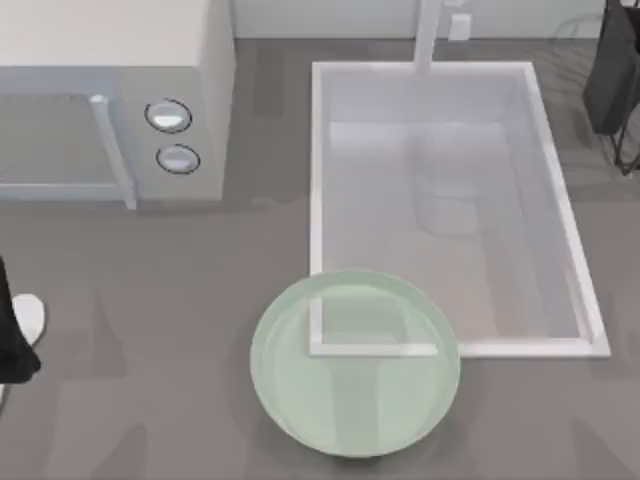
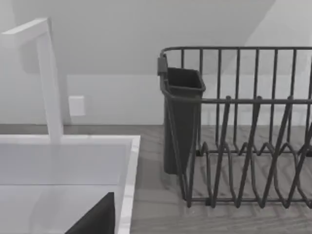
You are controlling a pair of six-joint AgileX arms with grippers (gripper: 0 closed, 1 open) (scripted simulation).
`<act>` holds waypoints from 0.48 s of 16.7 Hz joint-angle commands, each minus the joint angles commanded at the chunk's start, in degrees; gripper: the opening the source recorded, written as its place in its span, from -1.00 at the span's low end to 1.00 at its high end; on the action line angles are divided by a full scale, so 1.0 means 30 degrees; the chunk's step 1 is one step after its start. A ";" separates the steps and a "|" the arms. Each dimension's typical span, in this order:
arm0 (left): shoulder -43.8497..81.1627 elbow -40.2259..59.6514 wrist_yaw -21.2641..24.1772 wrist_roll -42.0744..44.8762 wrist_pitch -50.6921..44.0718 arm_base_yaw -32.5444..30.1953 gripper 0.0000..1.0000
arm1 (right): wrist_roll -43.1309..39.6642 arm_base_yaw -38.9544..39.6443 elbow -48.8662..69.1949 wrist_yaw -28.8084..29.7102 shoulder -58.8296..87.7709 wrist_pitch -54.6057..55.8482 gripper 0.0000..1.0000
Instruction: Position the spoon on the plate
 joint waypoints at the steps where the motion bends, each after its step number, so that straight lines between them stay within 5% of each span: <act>1: 0.0000 0.0000 0.0000 0.0000 0.0000 0.0000 1.00 | 0.0000 0.0000 0.0000 0.0000 0.0000 0.0000 1.00; 8: 0.4295 0.3355 -0.0012 0.0457 -0.3698 0.0331 1.00 | 0.0000 0.0000 0.0000 0.0000 0.0000 0.0000 1.00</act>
